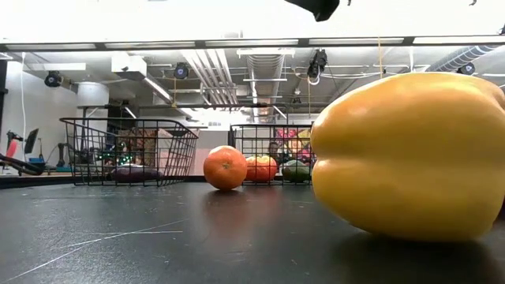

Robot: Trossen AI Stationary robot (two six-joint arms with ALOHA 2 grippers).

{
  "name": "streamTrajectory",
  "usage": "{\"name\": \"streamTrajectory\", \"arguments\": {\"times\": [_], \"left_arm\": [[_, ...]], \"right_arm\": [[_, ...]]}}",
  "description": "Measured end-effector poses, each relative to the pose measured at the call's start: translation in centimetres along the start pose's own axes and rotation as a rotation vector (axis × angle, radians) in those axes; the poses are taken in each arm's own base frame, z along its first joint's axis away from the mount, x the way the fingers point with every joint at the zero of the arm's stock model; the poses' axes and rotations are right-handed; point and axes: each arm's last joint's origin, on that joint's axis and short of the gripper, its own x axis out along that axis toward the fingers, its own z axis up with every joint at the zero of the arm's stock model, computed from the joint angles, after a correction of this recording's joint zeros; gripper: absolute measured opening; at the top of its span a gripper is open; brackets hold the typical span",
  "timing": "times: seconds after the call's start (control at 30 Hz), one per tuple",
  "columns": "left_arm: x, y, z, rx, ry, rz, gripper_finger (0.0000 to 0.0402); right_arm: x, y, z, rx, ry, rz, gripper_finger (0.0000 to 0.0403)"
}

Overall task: Sort produce into baskets
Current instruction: Put the left yellow lemon into the right black wire basket

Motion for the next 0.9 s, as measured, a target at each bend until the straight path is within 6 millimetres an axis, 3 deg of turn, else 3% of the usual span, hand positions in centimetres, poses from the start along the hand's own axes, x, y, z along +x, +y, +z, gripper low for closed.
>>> {"name": "streamTrajectory", "arguments": {"times": [0.17,0.5,0.9], "left_arm": [[1.9,0.8,-0.9,-0.053,-0.079,0.036,0.0155],[5.6,0.1,-1.2,0.003,-0.065,0.053,0.0155],[6.3,0.2,-0.5,-0.001,-0.092,0.057,0.0155]], "right_arm": [[0.1,-0.2,0.2,-0.006,-0.002,-0.027,0.0342],[0.1,-0.3,0.1,-0.024,0.013,-0.077,0.0334],[0.1,-0.3,-0.1,-0.031,0.03,-0.076,0.0325]]}}
